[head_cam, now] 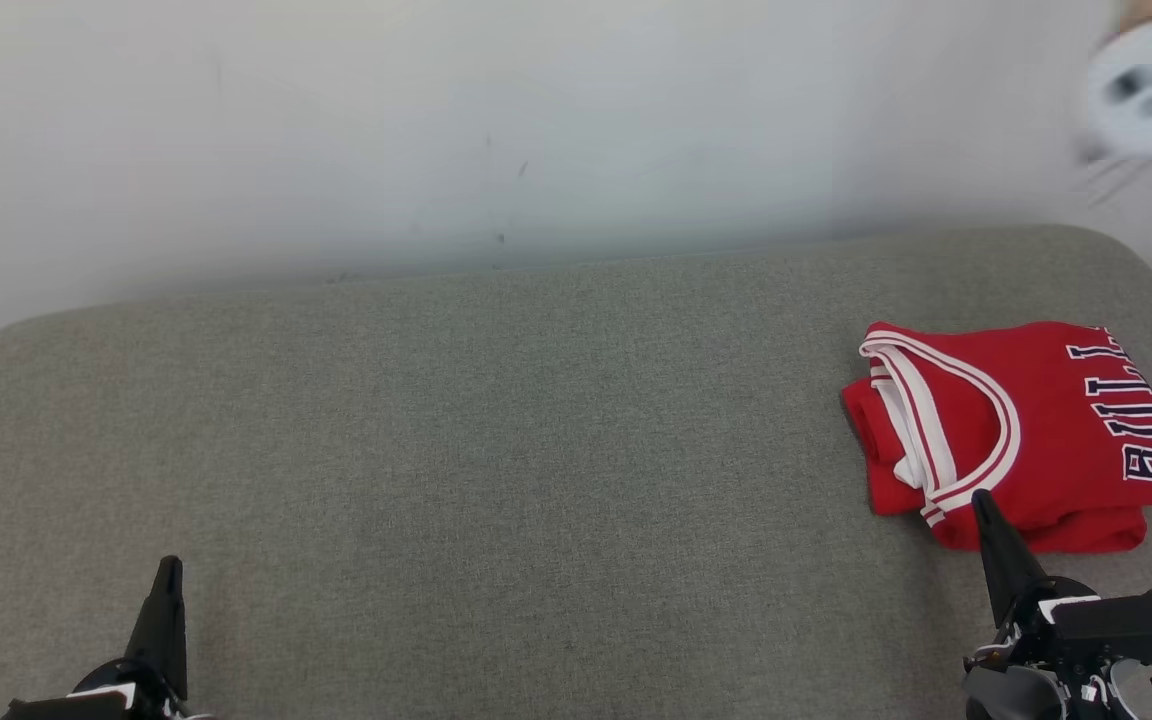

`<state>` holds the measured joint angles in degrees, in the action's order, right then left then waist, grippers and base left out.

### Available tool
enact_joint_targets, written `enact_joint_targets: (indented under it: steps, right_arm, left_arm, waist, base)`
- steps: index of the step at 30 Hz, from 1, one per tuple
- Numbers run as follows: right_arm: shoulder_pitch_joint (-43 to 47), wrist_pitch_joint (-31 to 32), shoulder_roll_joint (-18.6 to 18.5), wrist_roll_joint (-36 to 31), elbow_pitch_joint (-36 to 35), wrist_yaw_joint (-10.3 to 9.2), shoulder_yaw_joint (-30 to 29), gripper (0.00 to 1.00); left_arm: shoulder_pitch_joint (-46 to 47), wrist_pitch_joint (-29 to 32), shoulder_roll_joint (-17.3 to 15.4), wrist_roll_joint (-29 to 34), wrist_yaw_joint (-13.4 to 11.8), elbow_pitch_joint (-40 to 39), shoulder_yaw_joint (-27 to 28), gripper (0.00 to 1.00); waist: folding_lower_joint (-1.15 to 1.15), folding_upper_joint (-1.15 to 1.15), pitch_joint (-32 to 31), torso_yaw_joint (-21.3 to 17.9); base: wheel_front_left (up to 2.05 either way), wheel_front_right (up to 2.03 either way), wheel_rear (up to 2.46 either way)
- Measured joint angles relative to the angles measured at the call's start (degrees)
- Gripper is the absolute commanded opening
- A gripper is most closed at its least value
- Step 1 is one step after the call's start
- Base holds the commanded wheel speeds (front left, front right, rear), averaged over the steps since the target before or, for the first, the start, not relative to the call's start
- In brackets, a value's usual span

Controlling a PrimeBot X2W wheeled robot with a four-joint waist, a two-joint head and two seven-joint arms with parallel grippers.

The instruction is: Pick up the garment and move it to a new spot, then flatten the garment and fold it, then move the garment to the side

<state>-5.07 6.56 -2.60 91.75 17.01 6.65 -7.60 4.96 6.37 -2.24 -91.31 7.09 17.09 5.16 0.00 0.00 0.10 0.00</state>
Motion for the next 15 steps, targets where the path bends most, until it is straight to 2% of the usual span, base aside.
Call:
enact_joint_targets:
  steps: [15]
  right_arm:
    - [0.0,0.0,0.0,0.0,0.0,0.24,0.0,0.0]
  left_arm:
    - [0.0,0.0,0.0,0.0,0.0,0.0,0.0,0.0]
  waist:
    - [0.0,0.0,0.0,0.0]
  base:
    - [0.0,0.0,0.0]
